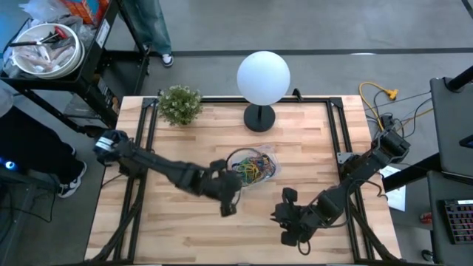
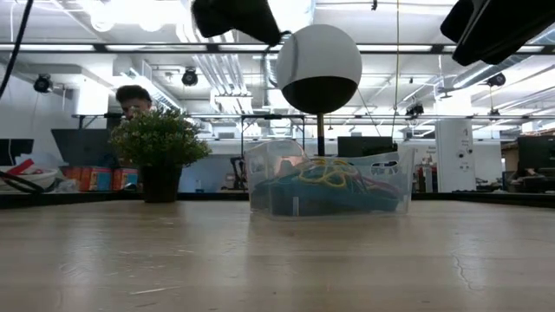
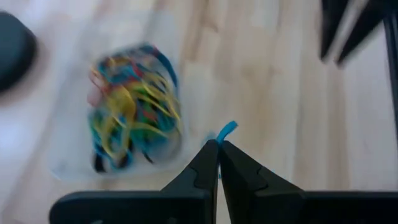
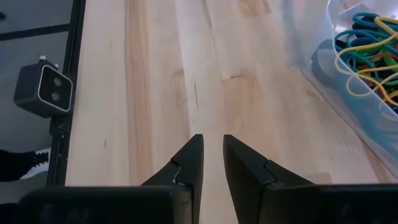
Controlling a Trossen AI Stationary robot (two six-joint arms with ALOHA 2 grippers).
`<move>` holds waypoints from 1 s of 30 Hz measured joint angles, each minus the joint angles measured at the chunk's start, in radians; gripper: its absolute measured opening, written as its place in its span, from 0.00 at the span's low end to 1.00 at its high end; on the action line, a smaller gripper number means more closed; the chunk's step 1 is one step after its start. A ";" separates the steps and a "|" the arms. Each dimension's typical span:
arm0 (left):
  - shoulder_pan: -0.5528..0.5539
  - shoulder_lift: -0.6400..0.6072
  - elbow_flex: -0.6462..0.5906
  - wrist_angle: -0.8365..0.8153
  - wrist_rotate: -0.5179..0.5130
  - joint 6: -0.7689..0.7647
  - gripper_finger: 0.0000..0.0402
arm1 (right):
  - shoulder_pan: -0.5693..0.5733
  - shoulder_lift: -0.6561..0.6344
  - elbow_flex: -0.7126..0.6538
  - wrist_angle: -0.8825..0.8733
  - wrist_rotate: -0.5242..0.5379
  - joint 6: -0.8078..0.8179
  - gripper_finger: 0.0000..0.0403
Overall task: Pick and place rubber bands into bin
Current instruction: Put the blue rubber band into the transparent bin
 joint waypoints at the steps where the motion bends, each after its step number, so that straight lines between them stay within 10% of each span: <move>1: 0.020 0.000 0.011 0.001 0.000 0.023 0.00 | 0.001 0.000 -0.001 0.000 0.000 0.000 0.14; 30: 0.324 0.103 0.064 0.096 0.157 0.191 0.00 | 0.004 0.000 0.001 0.000 0.009 -0.052 0.14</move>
